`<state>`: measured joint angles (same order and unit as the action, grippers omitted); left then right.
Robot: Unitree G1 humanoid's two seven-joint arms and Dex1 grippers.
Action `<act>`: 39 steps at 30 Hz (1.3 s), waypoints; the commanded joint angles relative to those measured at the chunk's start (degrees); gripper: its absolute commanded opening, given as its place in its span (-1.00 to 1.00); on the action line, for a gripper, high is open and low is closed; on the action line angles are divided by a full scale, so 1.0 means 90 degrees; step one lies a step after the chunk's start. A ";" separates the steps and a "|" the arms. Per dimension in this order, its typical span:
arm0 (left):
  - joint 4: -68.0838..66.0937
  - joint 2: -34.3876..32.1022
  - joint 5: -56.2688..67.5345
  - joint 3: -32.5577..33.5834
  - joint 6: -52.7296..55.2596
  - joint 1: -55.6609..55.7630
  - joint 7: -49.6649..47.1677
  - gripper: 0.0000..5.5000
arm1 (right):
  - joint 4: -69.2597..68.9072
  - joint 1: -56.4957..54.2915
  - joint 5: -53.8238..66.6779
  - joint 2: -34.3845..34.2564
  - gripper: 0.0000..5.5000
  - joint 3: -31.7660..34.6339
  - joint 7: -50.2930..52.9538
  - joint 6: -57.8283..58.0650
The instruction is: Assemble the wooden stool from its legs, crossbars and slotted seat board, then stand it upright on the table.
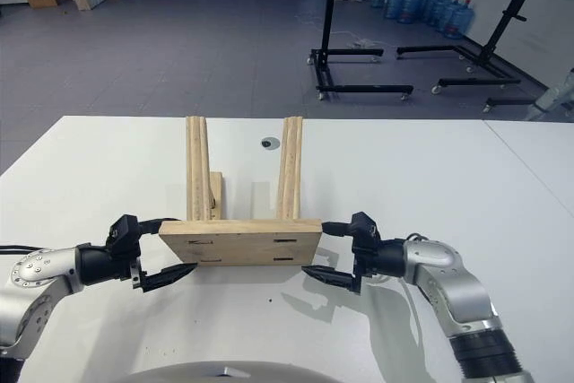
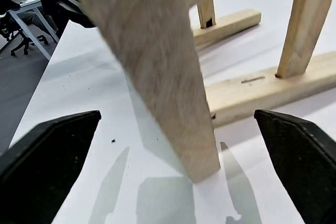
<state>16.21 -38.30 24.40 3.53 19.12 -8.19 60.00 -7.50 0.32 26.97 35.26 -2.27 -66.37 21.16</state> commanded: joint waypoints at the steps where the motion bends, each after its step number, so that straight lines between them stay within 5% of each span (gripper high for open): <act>1: -0.0150 0.0131 -0.0066 -0.0251 -0.0145 0.0203 -0.0033 0.96 | -0.0028 -0.0274 -0.0007 -0.0172 0.96 -0.0128 0.0177 0.0048; 3: -0.0231 0.0195 -0.0103 -0.0340 -0.0236 0.0259 -0.0057 0.90 | -0.0006 -0.0329 0.0022 -0.0230 0.96 -0.0177 0.0183 0.0044; 16: -0.1105 0.0194 -0.0441 -0.0726 -0.0914 0.0550 0.0127 0.07 | 0.0634 -0.0408 -0.0359 -0.0209 -0.01 -0.0476 -0.0243 -0.0667; 23: -0.1144 0.0151 -0.0285 -0.0854 -0.0577 0.0621 0.0343 -0.12 | 0.0745 -0.0591 -0.0188 -0.0240 -0.27 -0.0454 -0.0387 -0.0528; 26: -0.0914 0.0006 0.0272 -0.0681 0.0378 0.0811 0.0423 -0.13 | 0.0551 -0.0723 0.0264 -0.0128 -0.28 -0.0322 -0.0413 0.0356; 31: -0.0266 -0.0281 0.2323 0.0264 0.2988 0.2196 0.0022 -0.15 | 0.0151 -0.2262 0.2630 0.0330 -0.29 0.0536 -0.0111 0.4033; 39: -0.1516 0.0867 0.4410 0.1475 0.5927 0.5151 -0.3007 -0.18 | 0.2169 -0.4932 0.3649 -0.1178 -0.35 0.2051 0.2577 0.7527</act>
<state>3.04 -34.96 60.72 17.09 67.37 31.46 40.45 10.59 -38.18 58.52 31.02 16.17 -49.69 82.07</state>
